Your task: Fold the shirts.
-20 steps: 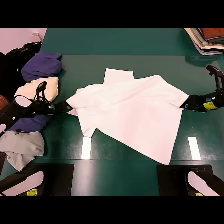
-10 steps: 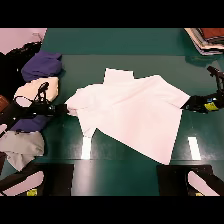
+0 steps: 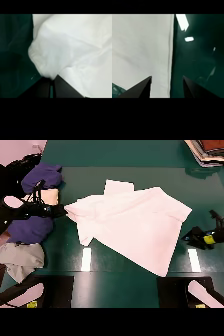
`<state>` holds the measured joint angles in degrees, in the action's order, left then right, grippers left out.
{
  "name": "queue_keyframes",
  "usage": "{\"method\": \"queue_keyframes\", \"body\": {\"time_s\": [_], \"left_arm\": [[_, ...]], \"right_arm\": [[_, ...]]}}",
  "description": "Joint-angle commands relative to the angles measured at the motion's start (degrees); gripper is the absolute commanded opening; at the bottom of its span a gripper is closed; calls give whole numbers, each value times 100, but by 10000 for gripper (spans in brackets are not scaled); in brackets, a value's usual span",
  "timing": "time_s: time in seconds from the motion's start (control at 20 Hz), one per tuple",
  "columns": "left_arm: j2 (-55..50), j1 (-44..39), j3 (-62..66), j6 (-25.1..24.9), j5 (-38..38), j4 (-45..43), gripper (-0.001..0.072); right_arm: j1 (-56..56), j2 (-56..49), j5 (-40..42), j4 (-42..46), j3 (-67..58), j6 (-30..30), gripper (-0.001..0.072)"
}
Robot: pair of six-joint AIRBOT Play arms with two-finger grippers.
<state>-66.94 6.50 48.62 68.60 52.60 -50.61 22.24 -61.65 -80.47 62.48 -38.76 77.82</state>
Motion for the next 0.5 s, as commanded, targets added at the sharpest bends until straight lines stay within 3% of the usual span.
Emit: {"method": "queue_keyframes", "body": {"time_s": [0.0, 0.2, 0.3, 0.4, 0.45], "left_arm": [[9, 7, 101, -7, 260, 11, 27], [9, 7, 103, -9, 415, 4, 27], [11, 9, 138, -7, 592, -155, 26], [11, 9, 308, -4, 1272, -522, 25], [35, 9, 348, -4, 1639, -671, 25]], "right_arm": [[20, -566, 605, -719, 507, -396, 439], [-590, -1187, 1161, -745, 238, -393, 423], [-807, -1362, 1204, -732, -105, -396, 95], [-977, -1478, 1220, -734, -706, -393, 11], [-1045, -1541, 1255, -737, -1128, -389, 11]]}}
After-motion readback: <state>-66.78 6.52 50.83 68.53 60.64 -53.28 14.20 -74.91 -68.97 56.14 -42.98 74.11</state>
